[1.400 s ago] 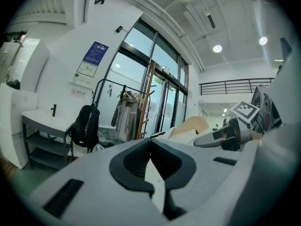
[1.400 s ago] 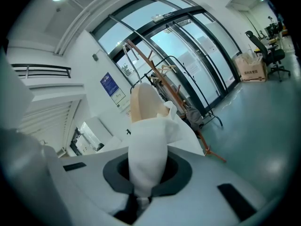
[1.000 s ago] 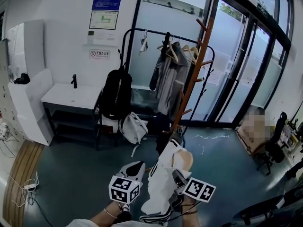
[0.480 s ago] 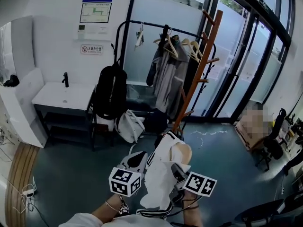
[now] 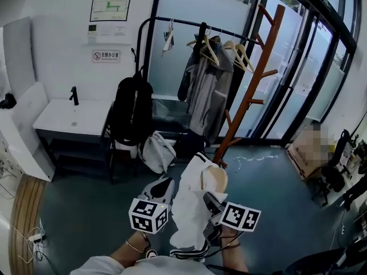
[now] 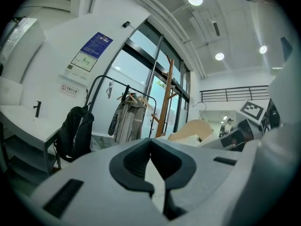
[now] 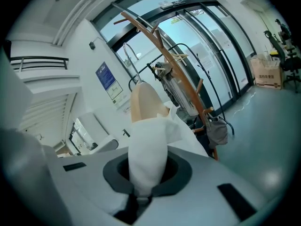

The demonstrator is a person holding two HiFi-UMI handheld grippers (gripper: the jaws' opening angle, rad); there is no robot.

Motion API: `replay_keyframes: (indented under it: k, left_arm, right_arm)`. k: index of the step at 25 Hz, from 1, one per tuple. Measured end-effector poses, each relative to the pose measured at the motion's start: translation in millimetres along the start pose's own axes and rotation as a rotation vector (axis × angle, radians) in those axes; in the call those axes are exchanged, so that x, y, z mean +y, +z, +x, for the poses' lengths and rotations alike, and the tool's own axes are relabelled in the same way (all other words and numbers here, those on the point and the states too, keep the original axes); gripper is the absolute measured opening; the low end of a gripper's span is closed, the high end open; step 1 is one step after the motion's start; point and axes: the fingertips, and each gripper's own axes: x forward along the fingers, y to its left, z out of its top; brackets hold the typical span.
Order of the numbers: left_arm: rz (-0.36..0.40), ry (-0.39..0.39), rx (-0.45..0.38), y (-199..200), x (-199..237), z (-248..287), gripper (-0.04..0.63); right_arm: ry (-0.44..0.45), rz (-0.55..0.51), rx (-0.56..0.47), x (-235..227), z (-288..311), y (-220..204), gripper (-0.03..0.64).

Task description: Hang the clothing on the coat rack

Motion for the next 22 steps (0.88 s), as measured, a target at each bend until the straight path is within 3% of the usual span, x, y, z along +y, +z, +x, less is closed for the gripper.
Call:
replay_keyframes:
  k: [12, 22]
  left_arm:
    - [0.024, -0.007, 0.034, 5.5, 49.3, 52.7, 0.009]
    - [0.006, 0.038, 0.073, -4.3, 70.9, 66.5, 0.009]
  right_arm:
    - [0.026, -0.01, 0.002, -1.2, 67.0, 31.1, 0.037]
    - [0.038, 0.013, 0.028, -5.1, 97.8, 44.5, 0.037]
